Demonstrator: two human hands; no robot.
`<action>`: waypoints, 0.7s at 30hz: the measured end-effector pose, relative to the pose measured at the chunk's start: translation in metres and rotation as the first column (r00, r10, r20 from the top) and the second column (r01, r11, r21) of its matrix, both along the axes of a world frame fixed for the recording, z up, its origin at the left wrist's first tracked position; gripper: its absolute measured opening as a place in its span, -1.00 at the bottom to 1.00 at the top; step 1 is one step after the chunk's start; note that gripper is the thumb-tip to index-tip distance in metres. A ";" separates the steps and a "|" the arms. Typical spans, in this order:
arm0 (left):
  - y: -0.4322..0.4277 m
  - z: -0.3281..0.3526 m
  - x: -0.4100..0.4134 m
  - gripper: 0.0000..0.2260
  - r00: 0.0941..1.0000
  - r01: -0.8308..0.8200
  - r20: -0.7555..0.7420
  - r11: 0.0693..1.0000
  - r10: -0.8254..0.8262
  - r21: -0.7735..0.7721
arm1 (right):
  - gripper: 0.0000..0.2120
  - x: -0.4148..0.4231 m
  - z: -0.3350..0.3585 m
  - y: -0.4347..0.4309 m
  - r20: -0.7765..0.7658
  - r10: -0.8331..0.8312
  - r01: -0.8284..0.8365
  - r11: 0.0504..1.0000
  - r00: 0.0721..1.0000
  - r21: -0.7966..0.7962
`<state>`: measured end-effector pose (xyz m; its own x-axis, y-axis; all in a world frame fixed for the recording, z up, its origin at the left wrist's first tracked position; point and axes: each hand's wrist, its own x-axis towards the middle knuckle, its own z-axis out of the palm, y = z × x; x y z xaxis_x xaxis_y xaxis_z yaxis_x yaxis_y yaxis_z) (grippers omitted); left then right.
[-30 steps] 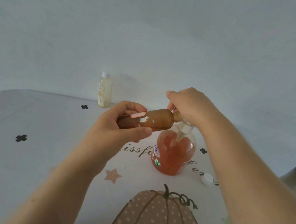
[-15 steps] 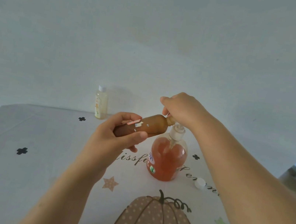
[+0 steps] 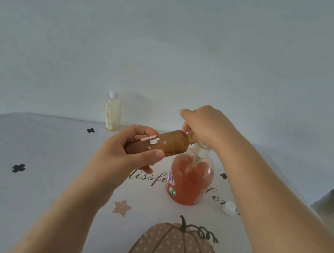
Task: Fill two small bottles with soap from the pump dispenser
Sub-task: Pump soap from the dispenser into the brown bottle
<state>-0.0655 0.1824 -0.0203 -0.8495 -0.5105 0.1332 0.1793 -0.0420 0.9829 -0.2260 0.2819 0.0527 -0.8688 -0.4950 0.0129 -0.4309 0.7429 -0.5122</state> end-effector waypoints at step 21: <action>0.006 0.004 0.002 -0.61 0.999 -0.017 -0.046 1.000 0.018 0.018 | -0.66 0.006 0.011 0.002 -0.134 -0.025 0.027 1.000 0.991 0.011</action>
